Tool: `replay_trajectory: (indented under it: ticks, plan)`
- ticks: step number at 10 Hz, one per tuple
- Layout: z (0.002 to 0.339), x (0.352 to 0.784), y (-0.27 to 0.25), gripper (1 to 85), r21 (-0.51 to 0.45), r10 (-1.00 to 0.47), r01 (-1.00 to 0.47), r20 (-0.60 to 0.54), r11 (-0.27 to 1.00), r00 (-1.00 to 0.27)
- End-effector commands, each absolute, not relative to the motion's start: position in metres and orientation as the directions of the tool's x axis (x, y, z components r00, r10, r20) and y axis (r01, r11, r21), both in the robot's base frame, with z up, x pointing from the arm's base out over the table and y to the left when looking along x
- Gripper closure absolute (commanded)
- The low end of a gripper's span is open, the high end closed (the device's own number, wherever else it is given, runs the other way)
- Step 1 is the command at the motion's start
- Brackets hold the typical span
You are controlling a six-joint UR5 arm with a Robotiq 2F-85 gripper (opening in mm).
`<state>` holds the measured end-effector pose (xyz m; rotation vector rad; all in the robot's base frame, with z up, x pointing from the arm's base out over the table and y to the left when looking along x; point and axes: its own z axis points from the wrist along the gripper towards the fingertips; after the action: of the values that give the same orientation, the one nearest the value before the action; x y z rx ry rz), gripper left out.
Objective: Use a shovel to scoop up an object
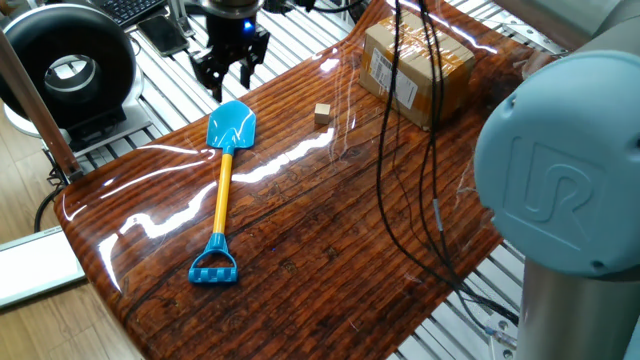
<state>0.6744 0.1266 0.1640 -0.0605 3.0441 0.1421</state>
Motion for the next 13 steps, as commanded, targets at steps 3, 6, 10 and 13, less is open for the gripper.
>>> replay_trajectory:
  ticks: [3,6,10,13]
  plan:
    - [0.162,0.674,0.146,34.0,0.079,-0.02,-0.026,-0.075,0.997,-0.997]
    - [0.163,0.669,0.158,32.0,0.123,-0.058,-0.066,-0.06,0.99,-0.996]
    - [0.158,0.674,0.161,24.3,0.114,-0.001,-0.009,-0.068,0.993,-0.998]
    - [0.147,0.672,0.159,24.3,0.116,-0.004,-0.014,-0.085,0.993,-0.996]
